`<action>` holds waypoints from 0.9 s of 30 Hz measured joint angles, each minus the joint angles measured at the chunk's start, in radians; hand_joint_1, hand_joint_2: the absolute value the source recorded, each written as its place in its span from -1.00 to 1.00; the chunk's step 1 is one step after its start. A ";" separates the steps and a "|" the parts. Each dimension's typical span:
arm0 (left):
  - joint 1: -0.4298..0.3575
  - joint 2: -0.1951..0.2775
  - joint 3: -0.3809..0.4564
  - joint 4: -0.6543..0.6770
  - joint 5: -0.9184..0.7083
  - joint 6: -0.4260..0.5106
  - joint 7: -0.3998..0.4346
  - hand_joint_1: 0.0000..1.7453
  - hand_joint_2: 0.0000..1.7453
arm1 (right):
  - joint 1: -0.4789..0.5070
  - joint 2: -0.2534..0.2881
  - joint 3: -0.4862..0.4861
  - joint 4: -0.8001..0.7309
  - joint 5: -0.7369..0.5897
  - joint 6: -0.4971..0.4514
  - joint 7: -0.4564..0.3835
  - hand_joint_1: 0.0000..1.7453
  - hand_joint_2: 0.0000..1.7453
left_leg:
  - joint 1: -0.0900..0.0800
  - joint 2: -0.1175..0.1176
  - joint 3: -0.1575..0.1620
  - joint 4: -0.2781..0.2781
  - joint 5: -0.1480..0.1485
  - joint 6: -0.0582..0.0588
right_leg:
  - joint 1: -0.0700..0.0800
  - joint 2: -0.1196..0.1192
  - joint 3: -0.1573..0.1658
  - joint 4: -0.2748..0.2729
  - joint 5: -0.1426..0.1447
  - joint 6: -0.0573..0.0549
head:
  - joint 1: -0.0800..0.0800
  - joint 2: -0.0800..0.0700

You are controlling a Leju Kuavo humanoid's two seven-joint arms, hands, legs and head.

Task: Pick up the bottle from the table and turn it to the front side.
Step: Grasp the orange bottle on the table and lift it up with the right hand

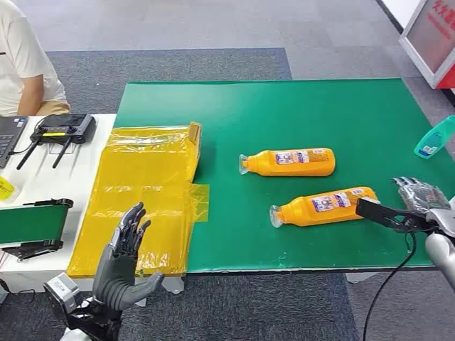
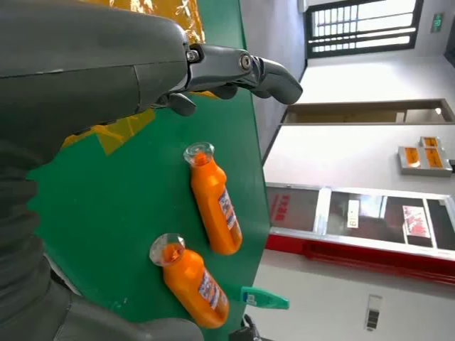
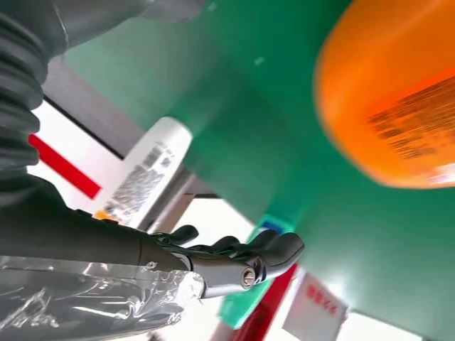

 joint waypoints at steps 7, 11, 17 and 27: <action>-0.017 -0.003 -0.001 0.016 0.007 -0.004 0.003 -1.00 1.00 | -0.101 0.009 0.151 0.034 -0.069 0.023 0.016 -1.00 1.00 | 0.000 0.000 0.000 0.000 0.001 0.000 | 0.000 0.000 0.000 0.000 0.000 0.000 | 0.000 0.000; -0.017 -0.004 -0.001 0.023 0.011 -0.004 0.003 -1.00 1.00 | -0.152 0.014 0.224 0.043 -0.084 0.034 0.026 -1.00 1.00 | 0.000 0.000 0.000 0.000 0.001 0.000 | 0.000 0.000 0.000 0.000 0.000 0.000 | 0.000 0.000; -0.022 -0.008 -0.002 0.032 0.012 -0.009 0.005 -1.00 1.00 | -0.224 0.033 0.325 0.055 -0.097 0.051 0.041 -1.00 1.00 | 0.000 0.000 0.000 0.000 0.001 0.000 | 0.000 0.000 0.000 0.000 0.000 0.000 | 0.000 0.000; -0.027 -0.011 -0.003 0.037 0.012 -0.007 0.006 -1.00 1.00 | -0.269 0.070 0.441 0.126 -0.050 0.035 0.075 -1.00 1.00 | 0.000 0.000 0.000 0.000 0.001 0.000 | 0.000 0.000 0.000 0.000 0.000 0.000 | 0.000 0.000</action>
